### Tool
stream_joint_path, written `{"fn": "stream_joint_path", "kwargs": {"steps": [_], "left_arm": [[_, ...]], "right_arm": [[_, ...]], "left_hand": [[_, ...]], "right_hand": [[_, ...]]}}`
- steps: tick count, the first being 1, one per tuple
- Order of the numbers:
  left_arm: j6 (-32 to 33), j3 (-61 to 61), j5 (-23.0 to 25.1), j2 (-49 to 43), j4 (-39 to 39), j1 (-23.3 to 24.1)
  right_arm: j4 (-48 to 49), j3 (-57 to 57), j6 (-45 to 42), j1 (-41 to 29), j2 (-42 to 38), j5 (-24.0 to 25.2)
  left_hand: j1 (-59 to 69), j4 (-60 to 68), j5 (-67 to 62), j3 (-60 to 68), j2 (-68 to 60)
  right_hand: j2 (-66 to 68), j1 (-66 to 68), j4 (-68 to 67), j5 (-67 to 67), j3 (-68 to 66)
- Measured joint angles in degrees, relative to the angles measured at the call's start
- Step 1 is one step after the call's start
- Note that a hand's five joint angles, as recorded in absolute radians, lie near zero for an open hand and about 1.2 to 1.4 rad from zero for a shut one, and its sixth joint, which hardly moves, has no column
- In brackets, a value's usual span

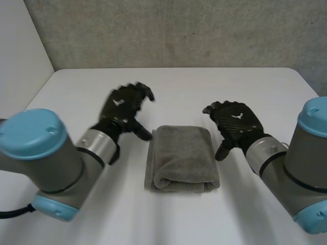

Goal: Fold the towel.

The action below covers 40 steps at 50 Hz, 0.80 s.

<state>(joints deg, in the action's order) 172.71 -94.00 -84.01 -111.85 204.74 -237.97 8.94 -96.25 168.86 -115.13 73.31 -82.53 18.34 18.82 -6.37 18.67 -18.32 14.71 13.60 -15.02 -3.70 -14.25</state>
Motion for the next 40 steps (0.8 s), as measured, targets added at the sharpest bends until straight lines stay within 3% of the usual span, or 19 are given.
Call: {"fn": "stream_joint_path", "kwargs": {"steps": [12, 30, 40], "left_arm": [[-0.05, 3.8, -0.02, -9.27, -5.35, 5.03], [0.02, 3.16, -0.06, -12.62, -4.8, 5.06], [0.61, 3.78, -0.34, -8.76, -6.55, 4.66]], "right_arm": [[3.05, -1.61, 11.19, 3.04, -6.48, 4.03], [4.02, -1.46, 10.9, 2.6, -11.77, 5.51], [1.75, 0.35, 9.64, 2.0, -8.28, 5.28]], "left_hand": [[-0.1, 0.0, 0.32, 0.0, 0.03], [-1.24, -1.21, 1.0, -1.21, 1.05], [-1.67, -1.84, 1.65, -1.88, 1.62]], "right_hand": [[0.0, -0.24, 0.11, 0.0, 0.18], [0.0, -0.53, 0.11, 0.0, 0.18], [0.0, -0.57, 0.11, 0.0, 0.18]]}}
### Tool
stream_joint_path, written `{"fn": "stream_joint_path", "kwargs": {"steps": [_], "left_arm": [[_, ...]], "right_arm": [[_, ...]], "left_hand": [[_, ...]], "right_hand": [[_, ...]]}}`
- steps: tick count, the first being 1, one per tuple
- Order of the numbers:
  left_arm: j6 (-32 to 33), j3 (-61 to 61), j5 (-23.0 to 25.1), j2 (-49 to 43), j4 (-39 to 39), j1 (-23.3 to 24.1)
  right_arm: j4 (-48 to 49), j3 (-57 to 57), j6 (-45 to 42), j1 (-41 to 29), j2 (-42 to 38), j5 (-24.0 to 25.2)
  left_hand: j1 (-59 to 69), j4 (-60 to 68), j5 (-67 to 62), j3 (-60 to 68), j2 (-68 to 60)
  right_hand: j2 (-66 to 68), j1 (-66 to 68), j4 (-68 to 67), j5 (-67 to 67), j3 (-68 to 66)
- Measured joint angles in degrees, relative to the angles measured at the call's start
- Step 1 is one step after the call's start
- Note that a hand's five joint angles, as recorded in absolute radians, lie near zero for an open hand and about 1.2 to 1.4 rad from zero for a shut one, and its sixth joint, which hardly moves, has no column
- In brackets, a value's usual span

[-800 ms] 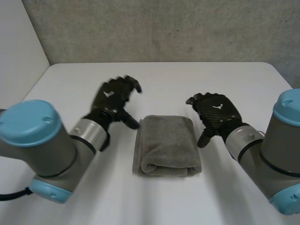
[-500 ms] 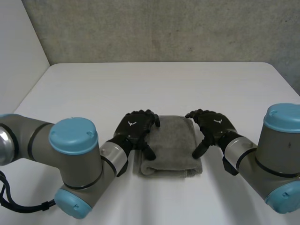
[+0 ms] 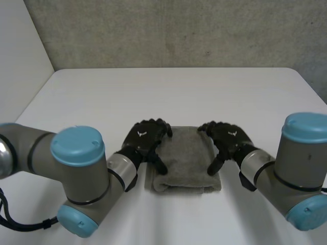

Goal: Fold the towel.

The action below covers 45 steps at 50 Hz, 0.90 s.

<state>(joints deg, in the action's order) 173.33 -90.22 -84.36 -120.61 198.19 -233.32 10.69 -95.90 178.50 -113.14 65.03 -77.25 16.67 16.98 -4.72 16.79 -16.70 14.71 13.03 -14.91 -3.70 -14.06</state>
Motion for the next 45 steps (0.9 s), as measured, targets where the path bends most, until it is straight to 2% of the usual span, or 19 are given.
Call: {"fn": "stream_joint_path", "kwargs": {"steps": [8, 17, 21, 30, 45], "left_arm": [[0.15, 3.15, -0.27, 7.81, -6.12, -1.19], [0.02, 10.59, -0.43, 15.21, -19.99, -5.9], [-0.12, 11.87, -0.65, 17.15, -23.12, -8.21], [-0.61, 12.17, -1.76, 20.31, -24.23, -12.05], [-0.72, 11.96, -3.7, 22.84, -24.48, -12.08]], "right_arm": [[-6.15, 5.67, -5.8, -0.15, 8.81, -2.74], [-14.9, 16.4, -7.86, -0.15, 15.42, -13.45], [-16.35, 17.73, -7.68, -0.02, 16.77, -16.22], [-16.44, 17.03, -7.23, 0.79, 18.75, -16.73], [-16.43, 16.38, -4.35, 0.91, 18.58, -15.84]], "left_hand": [[-1.08, -1.18, 0.81, -1.31, 1.41], [-1.08, -1.73, 0.95, -1.63, 1.62], [-1.08, -1.73, 0.95, -1.63, 1.63], [-1.08, -1.73, 0.99, -1.63, 1.63], [-1.08, -1.73, 1.08, -1.63, 1.63]], "right_hand": [[0.0, -0.15, 0.0, 0.0, 0.05], [0.0, -0.17, 0.0, 0.0, 0.27], [0.0, -0.18, 0.0, 0.0, 0.28], [0.0, -0.19, 0.0, 0.0, 0.28], [0.0, -0.19, 0.0, 0.0, 0.28]]}}
